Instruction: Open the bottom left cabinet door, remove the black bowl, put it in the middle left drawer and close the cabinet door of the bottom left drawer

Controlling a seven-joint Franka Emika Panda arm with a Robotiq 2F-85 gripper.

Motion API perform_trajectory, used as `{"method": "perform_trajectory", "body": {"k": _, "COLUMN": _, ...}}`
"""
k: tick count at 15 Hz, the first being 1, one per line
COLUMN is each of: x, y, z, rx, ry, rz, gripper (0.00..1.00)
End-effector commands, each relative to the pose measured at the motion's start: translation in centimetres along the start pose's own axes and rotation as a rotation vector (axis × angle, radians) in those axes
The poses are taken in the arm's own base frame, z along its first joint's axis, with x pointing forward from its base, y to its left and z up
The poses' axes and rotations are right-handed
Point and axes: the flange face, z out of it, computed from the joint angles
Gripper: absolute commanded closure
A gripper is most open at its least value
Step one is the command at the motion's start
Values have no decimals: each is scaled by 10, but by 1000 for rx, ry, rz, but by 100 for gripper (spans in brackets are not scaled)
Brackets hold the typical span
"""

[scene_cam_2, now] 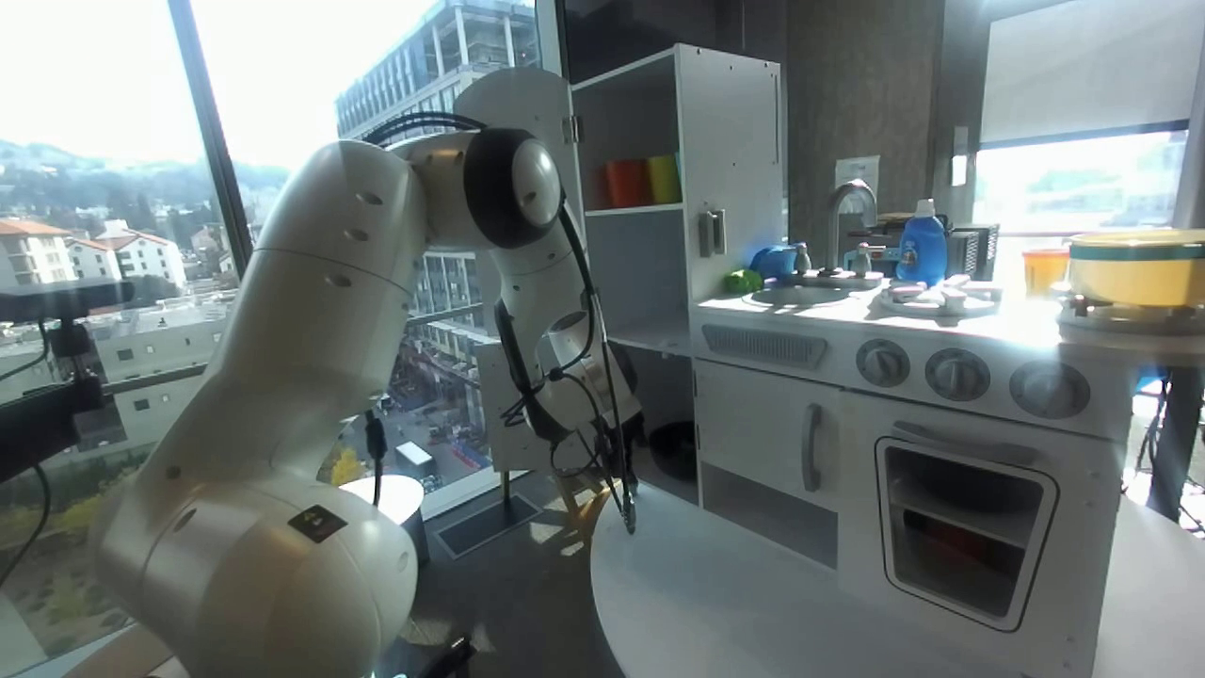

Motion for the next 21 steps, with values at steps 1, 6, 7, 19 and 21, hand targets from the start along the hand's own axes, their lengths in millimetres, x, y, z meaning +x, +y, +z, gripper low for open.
{"method": "perform_trajectory", "body": {"k": 1, "x": 15, "y": -8, "z": -14, "rx": 59, "ry": -28, "rz": 69, "gripper": 0}}
{"method": "perform_trajectory", "body": {"k": 6, "x": 34, "y": -11, "z": -16, "rx": 99, "ry": -42, "rz": 115, "gripper": 0}}
{"method": "perform_trajectory", "body": {"k": 7, "x": 35, "y": -12, "z": -12, "rx": 93, "ry": -35, "rz": 115, "gripper": 0}}
{"method": "perform_trajectory", "body": {"k": 19, "x": 27, "y": -18, "z": 8, "rx": 4, "ry": 86, "rz": 76, "gripper": 0}}
{"method": "perform_trajectory", "body": {"k": 21, "x": 24, "y": -19, "z": 10, "rx": -5, "ry": 95, "rz": 62, "gripper": 28}}
